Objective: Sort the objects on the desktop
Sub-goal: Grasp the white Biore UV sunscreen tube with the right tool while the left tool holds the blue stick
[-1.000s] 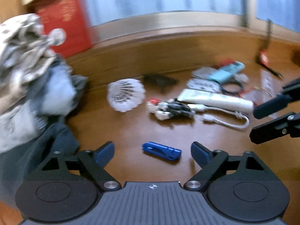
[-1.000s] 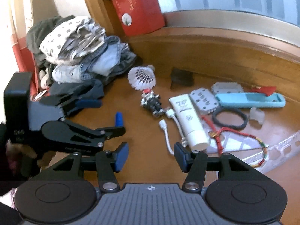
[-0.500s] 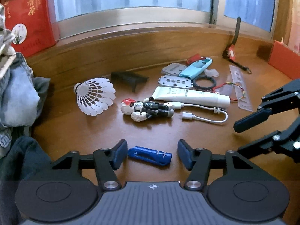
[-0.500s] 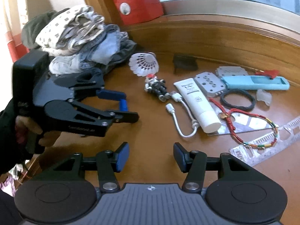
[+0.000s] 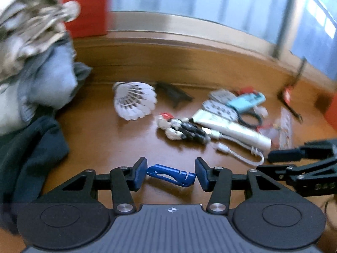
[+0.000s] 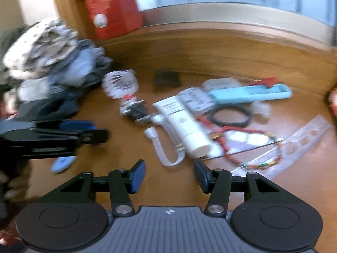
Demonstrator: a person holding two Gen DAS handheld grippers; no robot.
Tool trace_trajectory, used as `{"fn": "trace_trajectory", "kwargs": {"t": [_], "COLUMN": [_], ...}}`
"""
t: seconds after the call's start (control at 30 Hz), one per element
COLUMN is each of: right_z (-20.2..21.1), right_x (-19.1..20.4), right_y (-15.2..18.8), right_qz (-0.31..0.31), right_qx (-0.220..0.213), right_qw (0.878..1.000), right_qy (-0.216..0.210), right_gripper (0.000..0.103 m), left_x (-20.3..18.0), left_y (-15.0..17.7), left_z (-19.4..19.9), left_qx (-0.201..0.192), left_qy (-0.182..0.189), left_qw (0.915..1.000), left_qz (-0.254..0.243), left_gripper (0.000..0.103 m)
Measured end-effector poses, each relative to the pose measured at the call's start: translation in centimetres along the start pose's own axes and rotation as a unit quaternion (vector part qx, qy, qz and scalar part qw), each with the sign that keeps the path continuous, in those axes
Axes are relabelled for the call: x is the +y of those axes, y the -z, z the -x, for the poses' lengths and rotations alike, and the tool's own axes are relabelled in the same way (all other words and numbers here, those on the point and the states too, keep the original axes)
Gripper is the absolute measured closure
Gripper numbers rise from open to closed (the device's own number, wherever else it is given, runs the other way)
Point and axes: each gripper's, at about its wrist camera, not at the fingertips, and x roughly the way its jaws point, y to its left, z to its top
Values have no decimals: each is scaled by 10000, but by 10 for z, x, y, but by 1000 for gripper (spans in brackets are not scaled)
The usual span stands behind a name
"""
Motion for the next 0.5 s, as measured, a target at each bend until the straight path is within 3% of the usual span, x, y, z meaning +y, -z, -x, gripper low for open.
{"fn": "trace_trajectory", "kwargs": {"t": [0.13,0.3,0.5], "right_z": [-1,9,11], "right_x": [-10,-11,-18], "right_y": [-2,-1,-2], "right_qz": [-220,-277,-390], "right_qx": [-122,-424,-448], "right_qw": [9987,9975,9963], "right_qy": [452,494,613], "right_gripper": [52,54,59], "left_x": [-2,-6,-2], "left_y": [0,1,-1], "left_z": [5,8,13], "left_qx": [-94,-120,-205], "left_qy": [-26,-55,-37], "left_qw": [9997,9999,9998], "left_qz": [225,57,70], "left_gripper": [53,53,53]}}
